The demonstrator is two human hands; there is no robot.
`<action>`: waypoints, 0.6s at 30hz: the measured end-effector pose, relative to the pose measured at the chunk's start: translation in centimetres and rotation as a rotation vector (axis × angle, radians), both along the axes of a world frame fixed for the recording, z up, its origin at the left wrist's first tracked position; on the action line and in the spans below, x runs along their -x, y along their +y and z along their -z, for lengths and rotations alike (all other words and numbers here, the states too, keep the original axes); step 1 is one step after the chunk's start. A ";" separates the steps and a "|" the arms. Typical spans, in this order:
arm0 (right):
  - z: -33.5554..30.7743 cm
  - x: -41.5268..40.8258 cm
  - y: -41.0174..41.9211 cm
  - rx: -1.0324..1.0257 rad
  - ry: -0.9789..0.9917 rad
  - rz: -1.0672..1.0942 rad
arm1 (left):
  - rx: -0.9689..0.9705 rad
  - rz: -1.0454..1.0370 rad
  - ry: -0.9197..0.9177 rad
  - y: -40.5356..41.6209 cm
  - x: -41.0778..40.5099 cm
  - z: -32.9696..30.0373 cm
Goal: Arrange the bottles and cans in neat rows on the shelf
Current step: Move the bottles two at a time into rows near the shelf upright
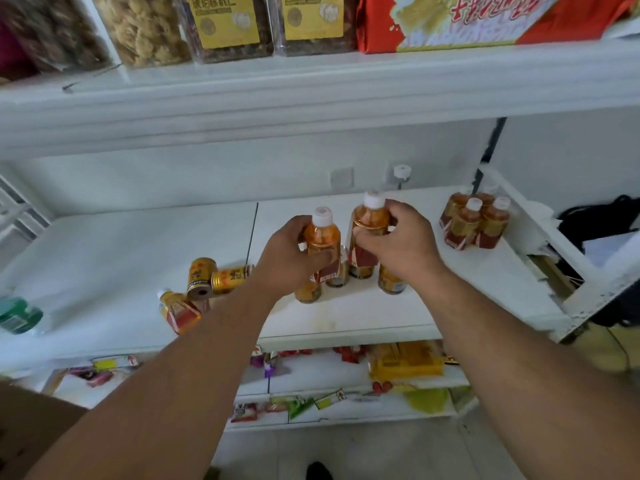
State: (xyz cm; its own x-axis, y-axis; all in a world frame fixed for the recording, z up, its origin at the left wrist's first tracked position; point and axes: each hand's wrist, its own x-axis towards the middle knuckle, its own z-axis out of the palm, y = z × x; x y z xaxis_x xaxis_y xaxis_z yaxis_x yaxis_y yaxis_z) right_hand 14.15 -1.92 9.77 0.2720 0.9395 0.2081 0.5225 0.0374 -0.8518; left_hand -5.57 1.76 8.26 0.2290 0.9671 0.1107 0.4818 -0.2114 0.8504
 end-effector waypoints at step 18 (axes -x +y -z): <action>0.9 0.8 -18.3 0.021 -0.026 0.092 | -0.003 0.144 -0.021 -16.1 0.5 1.3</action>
